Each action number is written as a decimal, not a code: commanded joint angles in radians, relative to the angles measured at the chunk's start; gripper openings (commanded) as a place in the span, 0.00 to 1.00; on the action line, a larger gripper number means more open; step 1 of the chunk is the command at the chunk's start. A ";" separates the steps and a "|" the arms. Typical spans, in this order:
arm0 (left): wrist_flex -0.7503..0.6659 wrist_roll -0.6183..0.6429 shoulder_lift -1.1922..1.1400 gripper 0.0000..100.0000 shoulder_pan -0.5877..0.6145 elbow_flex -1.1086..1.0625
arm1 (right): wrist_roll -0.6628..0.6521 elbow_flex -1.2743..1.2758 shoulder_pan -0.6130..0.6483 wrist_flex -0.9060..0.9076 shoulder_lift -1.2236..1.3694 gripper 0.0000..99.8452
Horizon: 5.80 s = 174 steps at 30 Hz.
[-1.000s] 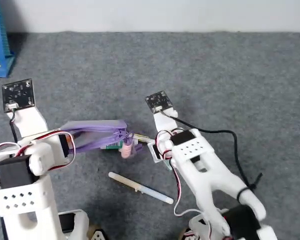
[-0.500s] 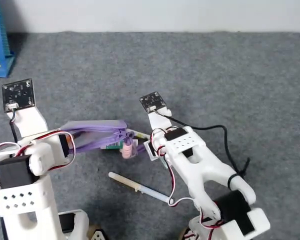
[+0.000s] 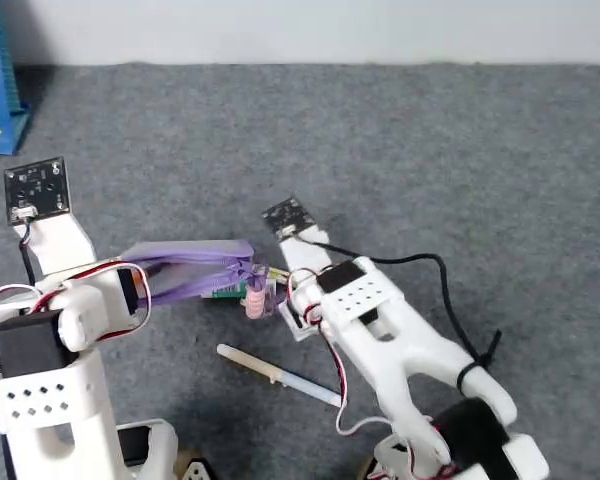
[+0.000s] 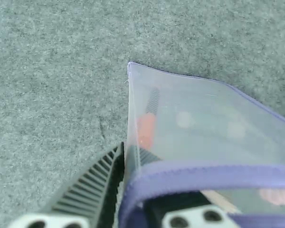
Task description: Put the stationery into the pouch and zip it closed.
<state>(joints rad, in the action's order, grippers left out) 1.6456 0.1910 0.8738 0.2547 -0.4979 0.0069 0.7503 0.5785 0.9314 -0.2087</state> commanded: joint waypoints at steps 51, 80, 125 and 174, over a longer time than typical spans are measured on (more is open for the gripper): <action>0.097 0.055 -0.012 0.01 -0.051 0.180 | -0.043 -0.009 0.321 0.111 -1.118 0.01; 0.098 0.055 -0.012 0.01 -0.058 0.179 | -0.141 0.532 0.417 -1.199 -1.026 0.01; 0.100 0.048 -0.006 0.01 0.025 0.163 | 0.074 0.333 0.010 -0.139 -0.911 0.21; 0.095 0.046 -0.003 0.01 0.023 0.130 | -0.348 -0.192 -0.357 -0.050 0.328 0.01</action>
<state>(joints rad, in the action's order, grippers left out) 1.7361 0.2355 0.8631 0.2731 -0.3782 -0.3076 0.5616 0.2793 0.8301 0.1197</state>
